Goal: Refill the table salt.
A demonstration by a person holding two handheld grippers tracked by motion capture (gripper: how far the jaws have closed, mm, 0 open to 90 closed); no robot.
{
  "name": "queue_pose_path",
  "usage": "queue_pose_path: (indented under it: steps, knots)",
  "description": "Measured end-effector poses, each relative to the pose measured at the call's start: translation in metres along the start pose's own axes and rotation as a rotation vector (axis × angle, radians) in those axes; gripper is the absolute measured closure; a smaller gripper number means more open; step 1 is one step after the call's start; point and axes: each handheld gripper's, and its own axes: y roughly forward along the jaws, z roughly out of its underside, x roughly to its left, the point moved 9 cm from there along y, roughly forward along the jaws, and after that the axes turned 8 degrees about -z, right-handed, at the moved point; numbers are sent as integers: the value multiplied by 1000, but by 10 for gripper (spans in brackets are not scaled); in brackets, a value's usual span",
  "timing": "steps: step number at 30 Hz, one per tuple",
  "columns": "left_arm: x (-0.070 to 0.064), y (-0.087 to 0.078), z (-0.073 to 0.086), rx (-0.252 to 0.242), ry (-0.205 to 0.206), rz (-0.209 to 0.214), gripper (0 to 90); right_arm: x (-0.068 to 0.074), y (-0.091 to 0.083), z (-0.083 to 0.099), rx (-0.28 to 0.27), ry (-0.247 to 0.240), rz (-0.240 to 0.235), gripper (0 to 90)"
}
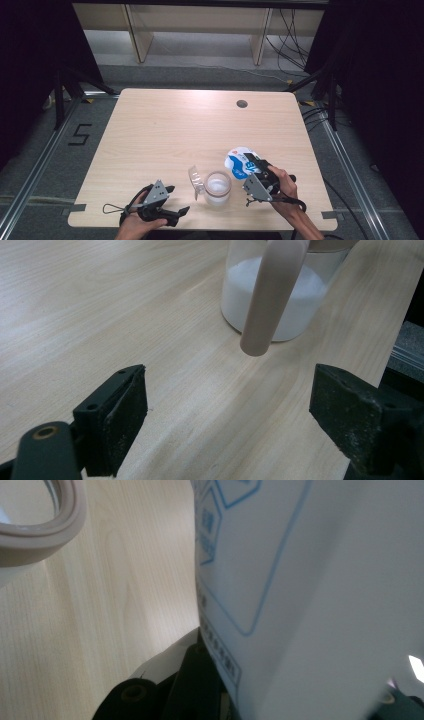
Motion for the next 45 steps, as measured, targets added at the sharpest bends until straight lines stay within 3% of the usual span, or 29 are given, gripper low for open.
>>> queue_pose_path:
  steps: [3,5,11,12,15,16,17,20,21,23,26,27,28,29,33,34,38,45]
  knots:
    - [0,0,0,-2,-3,0,152,-1,0,2,-3,29,-15,880]
    - [0,0,0,0,1,0,152,-1,0,6,-6,104,-45,884]
    - [-1,0,-1,-5,-7,1,152,-6,2,13,-20,170,-63,889]
    - [0,0,0,0,2,0,152,-7,2,17,-24,216,-77,889]
    - [0,0,0,-1,7,0,152,-8,3,21,-34,280,-102,889]
    - [0,0,0,0,1,0,152,-8,3,21,-34,280,-102,889]
    - [0,0,0,0,2,0,152,-9,4,25,-44,322,-114,890]
    - [0,0,0,0,2,0,152,-10,5,29,-43,357,-122,890]
    - [0,0,0,0,9,0,152,-10,6,32,-52,405,-138,890]
    - [0,0,0,0,7,0,152,-12,6,34,-57,410,-140,890]
    - [0,0,0,-3,6,2,152,-14,8,42,-66,481,-158,891]
    - [0,0,0,-3,6,2,152,-14,8,42,-66,481,-158,891]
    - [0,0,0,-1,17,1,152,-15,10,47,-73,530,-167,891]
    - [1,-1,0,0,21,-1,152,-16,10,50,-69,547,-167,891]
    - [0,0,0,0,6,1,152,-18,12,58,-60,564,-164,892]
    - [0,0,0,0,11,1,152,-18,13,63,-58,603,-167,891]
    - [0,0,0,-1,7,1,152,-19,16,72,-53,645,-166,891]
    - [0,-1,0,5,17,0,152,-20,19,86,-29,667,-160,891]
